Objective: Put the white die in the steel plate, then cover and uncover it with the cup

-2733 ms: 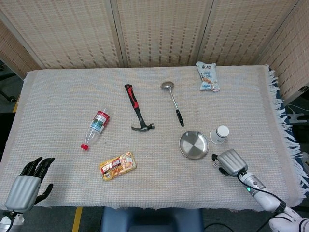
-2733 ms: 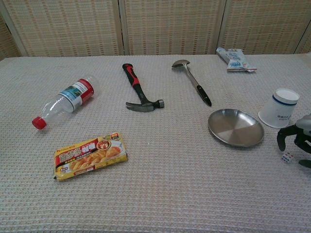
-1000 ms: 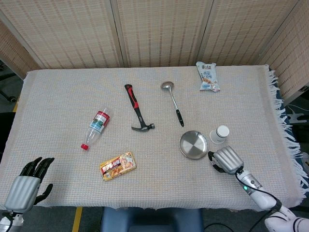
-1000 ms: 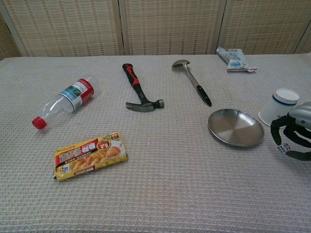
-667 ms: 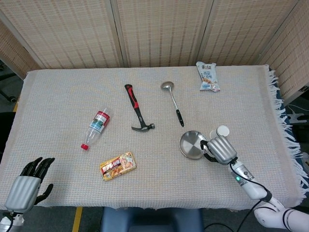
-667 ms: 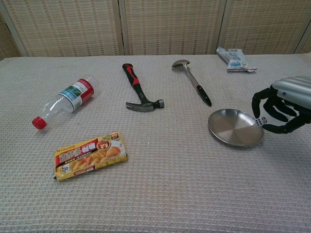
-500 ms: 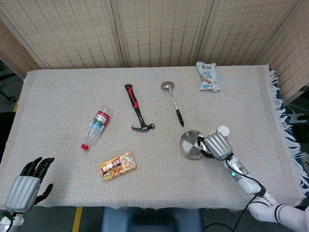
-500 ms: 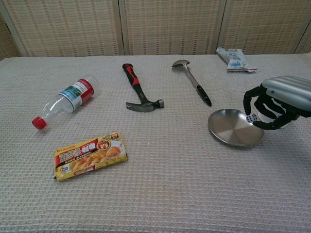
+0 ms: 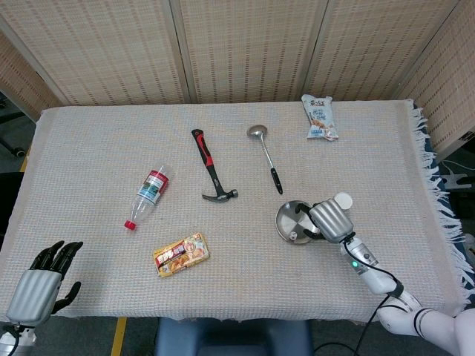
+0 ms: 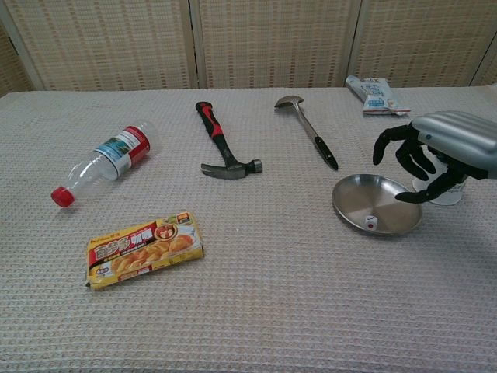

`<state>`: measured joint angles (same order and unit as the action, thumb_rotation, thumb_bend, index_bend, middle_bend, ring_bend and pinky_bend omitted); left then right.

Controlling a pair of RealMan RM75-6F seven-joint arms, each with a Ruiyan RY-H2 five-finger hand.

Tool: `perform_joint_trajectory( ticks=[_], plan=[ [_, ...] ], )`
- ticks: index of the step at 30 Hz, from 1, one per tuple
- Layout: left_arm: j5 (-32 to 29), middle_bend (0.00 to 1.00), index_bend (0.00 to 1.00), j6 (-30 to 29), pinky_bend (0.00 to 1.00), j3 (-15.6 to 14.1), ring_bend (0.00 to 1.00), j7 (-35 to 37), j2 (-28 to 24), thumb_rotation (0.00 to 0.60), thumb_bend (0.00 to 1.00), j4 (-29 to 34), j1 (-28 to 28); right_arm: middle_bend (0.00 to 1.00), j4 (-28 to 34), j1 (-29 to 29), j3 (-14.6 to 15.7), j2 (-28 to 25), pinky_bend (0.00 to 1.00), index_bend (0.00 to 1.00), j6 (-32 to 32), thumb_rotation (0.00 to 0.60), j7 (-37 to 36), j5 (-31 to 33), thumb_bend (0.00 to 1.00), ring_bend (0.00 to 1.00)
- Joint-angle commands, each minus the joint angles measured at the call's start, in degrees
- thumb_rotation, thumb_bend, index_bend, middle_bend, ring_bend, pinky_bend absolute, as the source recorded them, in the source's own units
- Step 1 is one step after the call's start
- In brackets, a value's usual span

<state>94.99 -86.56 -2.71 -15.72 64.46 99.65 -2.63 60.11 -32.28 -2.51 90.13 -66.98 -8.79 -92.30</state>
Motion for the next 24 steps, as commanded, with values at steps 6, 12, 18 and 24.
perform_joint_trajectory(
  ticks=[6, 12, 18, 24],
  plan=[
    [0.1, 0.13, 0.09, -0.1, 0.18, 0.0, 0.09, -0.1, -0.1, 0.600, 0.35, 0.1, 0.0, 0.45, 3.0, 2.6, -1.8, -2.8, 0.77, 0.35, -1.1, 0.600, 12.2, 4.5, 0.07, 0.33],
    [0.2, 0.13, 0.09, 0.0, 0.18, 0.0, 0.09, -0.3, 0.0, 0.600, 0.35, 0.1, 0.0, 0.16, 6.0, 3.2, -2.3, -6.5, 0.16, 0.11, 3.0, 0.600, 11.7, 8.6, 0.05, 0.00],
    [0.1, 0.13, 0.09, 0.0, 0.18, -0.1, 0.09, -0.2, 0.0, 0.600, 0.35, 0.2, 0.0, 0.13, 3.6, 4.0, -2.1, -6.5, 0.05, 0.09, 2.9, 0.600, 9.3, 9.1, 0.04, 0.00],
    [0.1, 0.13, 0.09, 0.1, 0.18, -0.1, 0.09, -0.3, 0.0, 0.600, 0.35, 0.1, 0.0, 0.13, -1.4, 4.6, -1.7, -4.4, 0.16, 0.17, 2.5, 0.600, 6.7, 9.0, 0.04, 0.00]
  ],
)
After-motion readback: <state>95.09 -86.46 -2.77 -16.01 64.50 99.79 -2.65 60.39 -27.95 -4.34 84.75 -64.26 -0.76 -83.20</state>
